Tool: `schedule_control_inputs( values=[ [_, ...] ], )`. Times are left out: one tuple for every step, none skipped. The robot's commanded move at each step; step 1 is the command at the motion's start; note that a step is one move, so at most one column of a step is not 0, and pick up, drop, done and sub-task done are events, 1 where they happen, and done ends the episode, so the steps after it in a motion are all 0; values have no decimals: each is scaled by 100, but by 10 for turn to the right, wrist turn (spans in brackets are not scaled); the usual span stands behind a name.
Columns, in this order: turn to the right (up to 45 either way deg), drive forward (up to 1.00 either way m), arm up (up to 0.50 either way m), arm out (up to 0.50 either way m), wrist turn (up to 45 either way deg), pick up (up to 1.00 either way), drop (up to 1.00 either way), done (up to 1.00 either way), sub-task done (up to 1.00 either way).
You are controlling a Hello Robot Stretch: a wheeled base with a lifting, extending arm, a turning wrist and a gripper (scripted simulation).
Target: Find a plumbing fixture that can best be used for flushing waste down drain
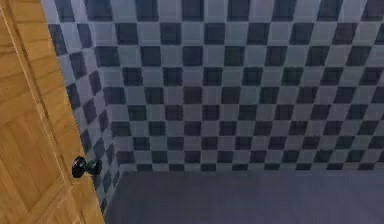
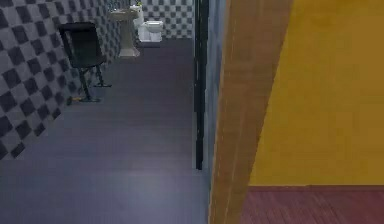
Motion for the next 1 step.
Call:
schedule_control_inputs(
  values=[
    [0, 10, 0, 0, 0, 0, 0, 0, 0]
  ],
)
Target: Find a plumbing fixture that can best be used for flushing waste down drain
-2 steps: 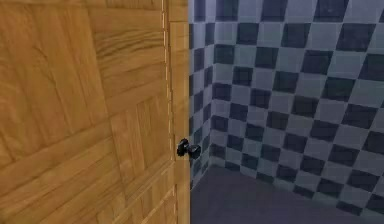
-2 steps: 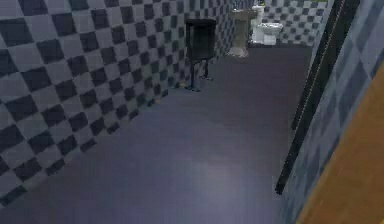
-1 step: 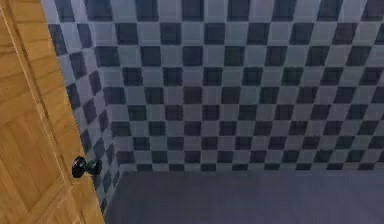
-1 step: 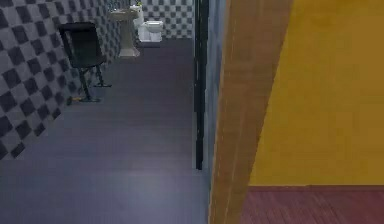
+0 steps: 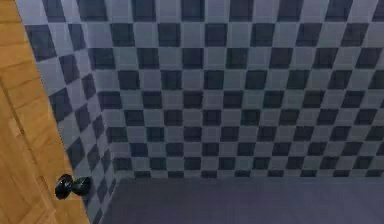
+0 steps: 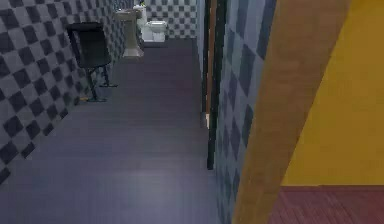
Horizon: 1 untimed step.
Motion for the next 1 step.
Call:
schedule_control_inputs(
  values=[
    [150, 0, 0, 0, 0, 0, 0, 0, 0]
  ],
)
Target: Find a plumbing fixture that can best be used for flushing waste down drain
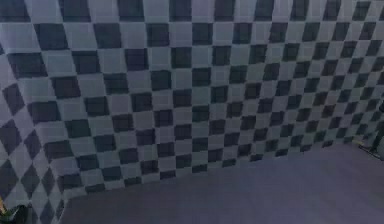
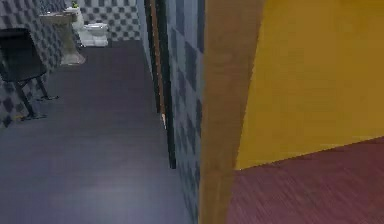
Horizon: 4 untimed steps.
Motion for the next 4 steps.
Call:
schedule_control_inputs(
  values=[
    [0, 50, 0, 0, 0, 0, 0, 0, 0],
    [450, 0, 0, 0, 0, 0, 0, 0, 0],
    [390, 0, 0, 0, 0, 0, 0, 0, 0],
    [0, 100, 0, 0, 0, 0, 0, 0, 0]
  ],
)
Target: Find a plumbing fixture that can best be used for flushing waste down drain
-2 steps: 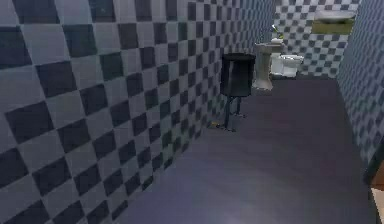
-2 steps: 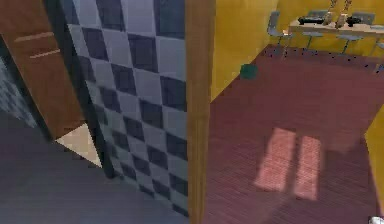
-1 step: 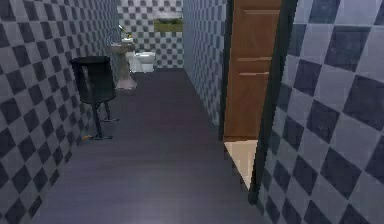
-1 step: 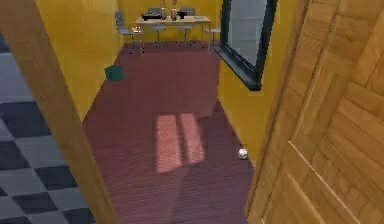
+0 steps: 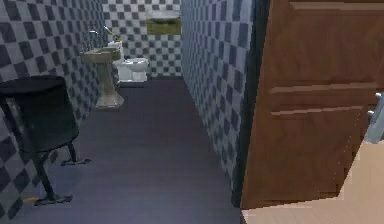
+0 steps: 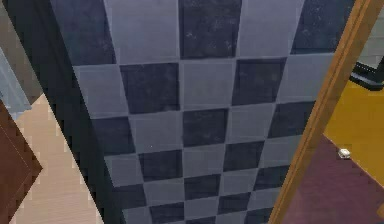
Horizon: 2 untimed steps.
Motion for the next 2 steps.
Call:
schedule_control_inputs(
  values=[
    [30, 0, 0, 0, 0, 0, 0, 0, 0],
    [-240, 0, 0, 0, 0, 0, 0, 0, 0]
  ],
)
